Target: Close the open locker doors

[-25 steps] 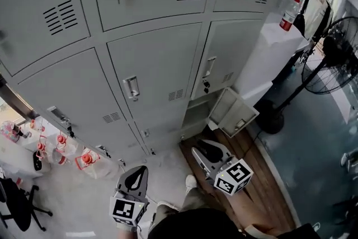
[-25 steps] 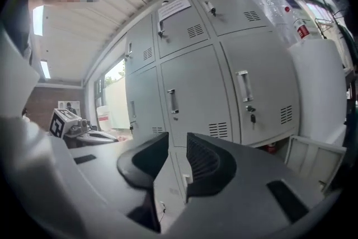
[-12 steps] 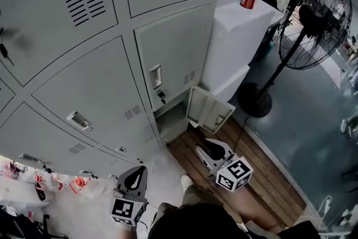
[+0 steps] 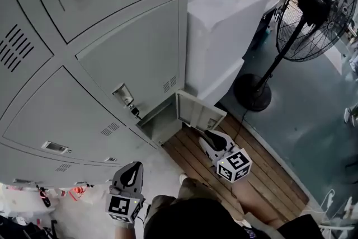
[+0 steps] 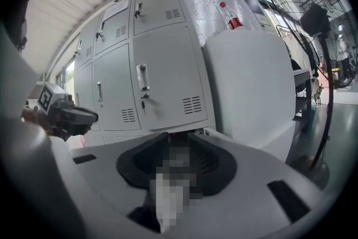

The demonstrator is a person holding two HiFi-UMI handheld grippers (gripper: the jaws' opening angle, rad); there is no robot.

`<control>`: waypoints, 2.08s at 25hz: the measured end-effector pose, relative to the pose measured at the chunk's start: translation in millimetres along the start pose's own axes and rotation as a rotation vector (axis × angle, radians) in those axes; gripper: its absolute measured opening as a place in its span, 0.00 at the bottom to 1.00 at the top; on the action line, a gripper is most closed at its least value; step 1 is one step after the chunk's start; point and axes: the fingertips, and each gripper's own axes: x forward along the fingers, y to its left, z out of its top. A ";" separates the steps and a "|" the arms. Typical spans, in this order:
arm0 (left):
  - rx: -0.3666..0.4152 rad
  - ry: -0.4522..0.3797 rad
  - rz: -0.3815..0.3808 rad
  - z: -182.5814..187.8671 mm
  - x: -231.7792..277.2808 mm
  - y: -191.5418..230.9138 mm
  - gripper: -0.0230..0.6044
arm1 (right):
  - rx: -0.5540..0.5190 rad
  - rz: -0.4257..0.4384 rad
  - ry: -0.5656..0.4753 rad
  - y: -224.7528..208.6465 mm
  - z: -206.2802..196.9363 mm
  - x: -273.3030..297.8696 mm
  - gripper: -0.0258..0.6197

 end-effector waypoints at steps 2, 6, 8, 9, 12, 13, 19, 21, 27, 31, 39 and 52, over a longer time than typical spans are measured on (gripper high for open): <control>0.004 0.004 0.004 2.4 13.8 -0.9 0.05 | 0.004 -0.016 0.006 -20.2 -2.8 3.5 0.22; -0.018 0.031 0.007 6.1 34.7 -6.5 0.05 | 0.016 -0.058 0.024 -57.6 -12.9 7.5 0.23; -0.011 0.036 0.001 3.6 42.8 -7.8 0.05 | 0.017 -0.080 0.038 -73.5 -19.1 8.5 0.24; -0.004 0.040 -0.004 1.8 46.5 -8.4 0.05 | 0.018 -0.091 0.044 -81.0 -22.2 8.6 0.24; 0.005 0.056 -0.018 -0.5 55.6 -9.3 0.05 | 0.023 -0.131 0.067 -102.4 -33.3 7.0 0.26; 0.006 0.059 -0.022 0.3 58.2 -9.7 0.05 | 0.028 -0.144 0.074 -108.9 -37.3 5.9 0.26; 0.010 0.090 -0.044 1.4 69.7 -15.2 0.05 | 0.052 -0.215 0.108 -139.6 -61.3 -0.9 0.28; 0.016 0.095 -0.055 0.8 71.8 -18.9 0.05 | 0.063 -0.234 0.115 -148.7 -67.9 -2.2 0.29; -0.009 0.139 -0.041 -2.0 69.6 -21.2 0.05 | 0.060 -0.249 0.136 -166.8 -79.4 3.7 0.33; -0.004 0.137 -0.025 -5.6 66.3 -15.5 0.05 | 0.046 -0.244 0.154 -173.1 -82.3 10.7 0.35; -0.027 0.135 -0.001 -5.2 62.7 -10.2 0.05 | 0.035 -0.230 0.169 -174.2 -81.5 21.7 0.37; -0.042 0.092 0.011 -16.9 48.9 -3.9 0.05 | 0.030 -0.207 0.197 -146.3 -89.3 20.0 0.37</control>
